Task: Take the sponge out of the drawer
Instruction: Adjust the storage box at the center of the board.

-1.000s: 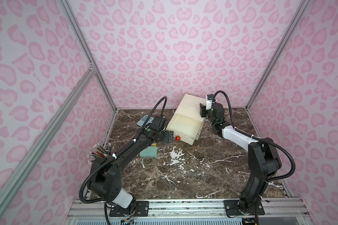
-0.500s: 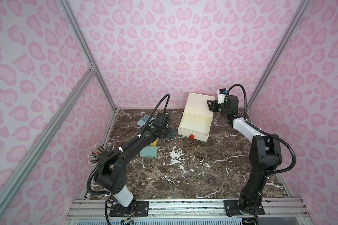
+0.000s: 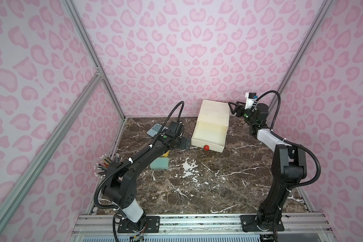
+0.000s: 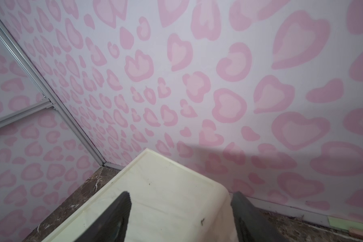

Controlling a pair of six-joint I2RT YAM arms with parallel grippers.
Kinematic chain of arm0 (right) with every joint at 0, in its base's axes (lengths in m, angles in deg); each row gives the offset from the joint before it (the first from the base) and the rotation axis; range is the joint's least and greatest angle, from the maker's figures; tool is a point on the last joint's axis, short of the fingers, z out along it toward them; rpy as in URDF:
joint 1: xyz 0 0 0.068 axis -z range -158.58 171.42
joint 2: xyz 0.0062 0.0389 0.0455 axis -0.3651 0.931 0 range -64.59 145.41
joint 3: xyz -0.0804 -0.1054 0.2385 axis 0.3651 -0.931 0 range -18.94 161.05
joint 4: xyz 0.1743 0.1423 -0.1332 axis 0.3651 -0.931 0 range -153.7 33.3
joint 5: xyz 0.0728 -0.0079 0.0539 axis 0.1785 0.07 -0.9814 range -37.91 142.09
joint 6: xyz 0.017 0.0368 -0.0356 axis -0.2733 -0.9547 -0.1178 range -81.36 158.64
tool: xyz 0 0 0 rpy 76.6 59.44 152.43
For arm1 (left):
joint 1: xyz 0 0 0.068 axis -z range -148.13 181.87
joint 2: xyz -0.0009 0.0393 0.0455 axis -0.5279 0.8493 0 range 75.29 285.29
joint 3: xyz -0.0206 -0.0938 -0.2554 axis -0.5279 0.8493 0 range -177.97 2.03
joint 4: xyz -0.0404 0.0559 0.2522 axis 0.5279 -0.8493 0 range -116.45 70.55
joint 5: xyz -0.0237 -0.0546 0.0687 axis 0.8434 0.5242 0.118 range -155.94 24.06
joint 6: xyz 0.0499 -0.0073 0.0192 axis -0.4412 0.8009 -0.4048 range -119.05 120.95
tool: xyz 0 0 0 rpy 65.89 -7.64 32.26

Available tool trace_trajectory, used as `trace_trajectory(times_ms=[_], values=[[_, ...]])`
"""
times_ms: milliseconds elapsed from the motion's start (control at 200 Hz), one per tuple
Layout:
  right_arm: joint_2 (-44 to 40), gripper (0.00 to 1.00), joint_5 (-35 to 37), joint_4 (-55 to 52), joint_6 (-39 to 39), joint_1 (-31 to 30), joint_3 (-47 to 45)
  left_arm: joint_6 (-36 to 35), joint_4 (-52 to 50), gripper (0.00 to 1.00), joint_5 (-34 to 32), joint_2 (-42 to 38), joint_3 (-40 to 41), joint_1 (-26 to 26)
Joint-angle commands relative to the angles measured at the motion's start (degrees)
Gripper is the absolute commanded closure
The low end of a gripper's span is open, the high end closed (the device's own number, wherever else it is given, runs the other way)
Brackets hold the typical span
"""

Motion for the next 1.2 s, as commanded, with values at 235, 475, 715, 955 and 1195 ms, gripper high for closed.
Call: trace_trajectory(times_ms=[235, 475, 715, 955, 1195], values=[[15.8, 0.24, -12.7, 26.7, -25.7, 4.3, 9.5, -0.6, 1.0, 0.00, -0.6, -1.4, 0.5, 0.2], [29.0, 0.26, -20.1, 30.1, -34.9, 4.3, 25.1, -0.6, 0.7, 0.00, -0.7, -1.4, 0.9, 0.5], [36.0, 0.33, -24.8, 35.8, -42.7, 3.6, 32.0, -0.4, 0.7, 0.00, -0.4, -1.4, 1.1, 0.8], [29.6, 0.35, -31.9, 22.0, -27.8, 0.5, 24.9, 0.0, 1.9, 0.00, 0.1, -0.4, 1.1, 1.0], [19.6, 0.35, -30.0, 9.3, -11.8, -1.7, 12.9, -1.1, 4.4, 0.00, 1.3, 2.4, -0.1, 1.0]])
